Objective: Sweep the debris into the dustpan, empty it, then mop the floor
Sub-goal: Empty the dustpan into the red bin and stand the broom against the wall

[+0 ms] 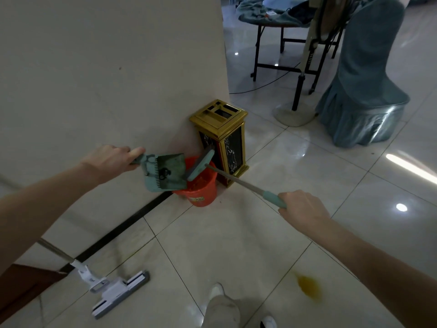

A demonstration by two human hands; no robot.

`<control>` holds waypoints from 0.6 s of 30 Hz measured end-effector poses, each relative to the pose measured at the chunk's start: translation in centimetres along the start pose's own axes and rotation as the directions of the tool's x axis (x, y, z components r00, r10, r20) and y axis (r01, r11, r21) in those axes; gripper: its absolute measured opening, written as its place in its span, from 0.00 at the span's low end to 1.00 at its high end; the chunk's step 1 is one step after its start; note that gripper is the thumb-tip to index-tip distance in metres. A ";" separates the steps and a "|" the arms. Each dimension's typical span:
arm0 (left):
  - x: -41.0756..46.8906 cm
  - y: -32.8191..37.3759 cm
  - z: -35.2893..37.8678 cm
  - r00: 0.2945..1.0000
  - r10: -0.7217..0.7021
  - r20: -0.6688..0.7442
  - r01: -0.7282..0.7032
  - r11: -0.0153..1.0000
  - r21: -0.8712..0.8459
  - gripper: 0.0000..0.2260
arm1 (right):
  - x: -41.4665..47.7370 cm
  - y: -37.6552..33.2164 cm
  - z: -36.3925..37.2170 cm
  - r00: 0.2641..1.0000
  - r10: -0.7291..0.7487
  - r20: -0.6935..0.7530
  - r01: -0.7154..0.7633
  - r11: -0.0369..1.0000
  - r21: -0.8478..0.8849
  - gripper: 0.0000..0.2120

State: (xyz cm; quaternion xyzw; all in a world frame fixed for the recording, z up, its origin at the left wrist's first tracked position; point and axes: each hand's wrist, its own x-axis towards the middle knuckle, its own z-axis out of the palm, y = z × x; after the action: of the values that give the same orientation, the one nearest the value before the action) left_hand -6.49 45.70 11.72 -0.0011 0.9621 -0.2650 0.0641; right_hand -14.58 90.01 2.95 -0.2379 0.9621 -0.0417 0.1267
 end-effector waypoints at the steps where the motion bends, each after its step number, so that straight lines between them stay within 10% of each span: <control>1: -0.6 0.0 0.0 1.000 -0.022 -0.001 0.022 1.000 -0.021 0.17 | -0.2 -0.1 -0.4 1.000 -0.006 -0.007 0.006 1.000 -0.001 0.09; 18: -11.5 -5.0 2.5 0.967 -0.251 0.054 0.256 0.950 -0.177 0.13 | -1.1 -9.5 -2.7 0.986 -0.151 -0.068 0.150 0.988 -0.027 0.08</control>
State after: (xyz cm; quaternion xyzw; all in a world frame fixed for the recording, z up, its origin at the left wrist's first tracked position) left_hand 5.09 40.49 13.56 -0.1345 0.9731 -0.1819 0.0439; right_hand -10.07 82.16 7.13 -0.3096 0.9456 -0.0488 0.0871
